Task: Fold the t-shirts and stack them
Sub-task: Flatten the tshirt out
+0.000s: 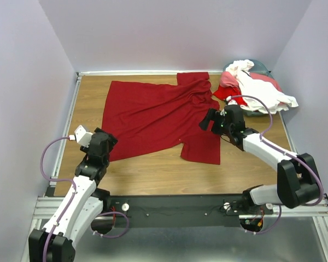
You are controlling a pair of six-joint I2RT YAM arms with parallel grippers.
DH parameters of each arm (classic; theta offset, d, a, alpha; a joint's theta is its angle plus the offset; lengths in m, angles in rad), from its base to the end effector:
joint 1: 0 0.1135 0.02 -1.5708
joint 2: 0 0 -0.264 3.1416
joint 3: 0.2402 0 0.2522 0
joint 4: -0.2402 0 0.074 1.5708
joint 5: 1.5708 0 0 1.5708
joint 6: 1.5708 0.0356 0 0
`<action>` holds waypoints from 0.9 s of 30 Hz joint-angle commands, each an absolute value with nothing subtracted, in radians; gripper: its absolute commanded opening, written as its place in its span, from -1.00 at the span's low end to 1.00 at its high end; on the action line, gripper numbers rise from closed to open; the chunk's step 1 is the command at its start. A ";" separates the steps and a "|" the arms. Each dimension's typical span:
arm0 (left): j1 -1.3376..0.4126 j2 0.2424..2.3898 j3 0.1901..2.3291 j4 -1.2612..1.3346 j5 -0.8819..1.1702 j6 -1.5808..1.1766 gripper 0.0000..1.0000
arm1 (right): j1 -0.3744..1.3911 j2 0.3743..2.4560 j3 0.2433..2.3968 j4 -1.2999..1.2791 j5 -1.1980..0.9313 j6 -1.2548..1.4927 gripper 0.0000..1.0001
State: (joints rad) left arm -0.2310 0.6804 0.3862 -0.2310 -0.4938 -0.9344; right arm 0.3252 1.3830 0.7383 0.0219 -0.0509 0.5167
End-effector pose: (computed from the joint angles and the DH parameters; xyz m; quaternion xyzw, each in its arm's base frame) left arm 0.1574 -0.0197 0.2132 -0.4040 0.7467 -0.0896 0.5208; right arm 0.2757 0.0949 0.2097 0.0735 0.8865 0.2071 0.4072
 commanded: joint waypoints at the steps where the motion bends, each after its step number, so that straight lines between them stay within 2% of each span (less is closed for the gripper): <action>1: -0.230 0.690 0.425 -0.420 -0.587 -1.094 0.50 | 0.318 1.318 0.700 0.017 -0.005 0.554 1.00; 6: -0.230 0.776 0.489 -0.555 -0.572 -1.172 0.49 | 0.305 1.296 0.686 0.018 -0.054 0.574 1.00; 13: -0.232 0.847 0.557 -0.633 -0.543 -1.223 0.17 | 0.281 1.218 0.621 0.018 -0.075 0.578 1.00; 20: -0.271 1.029 0.638 -0.742 -0.586 -1.345 0.16 | 0.255 1.227 0.583 0.023 -0.098 0.578 1.00; 23: -0.278 1.063 0.669 -0.848 -0.633 -1.449 0.17 | 0.249 1.229 0.580 0.025 -0.115 0.578 1.00; 27: -0.279 1.051 0.666 -0.859 -0.620 -1.451 0.18 | 0.244 1.210 0.569 0.026 -0.121 0.580 1.00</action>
State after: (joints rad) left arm -0.2752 1.0668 0.6495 -0.7666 -0.5568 -1.3640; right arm 0.2531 1.2285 0.5869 0.0204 -0.0963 0.5690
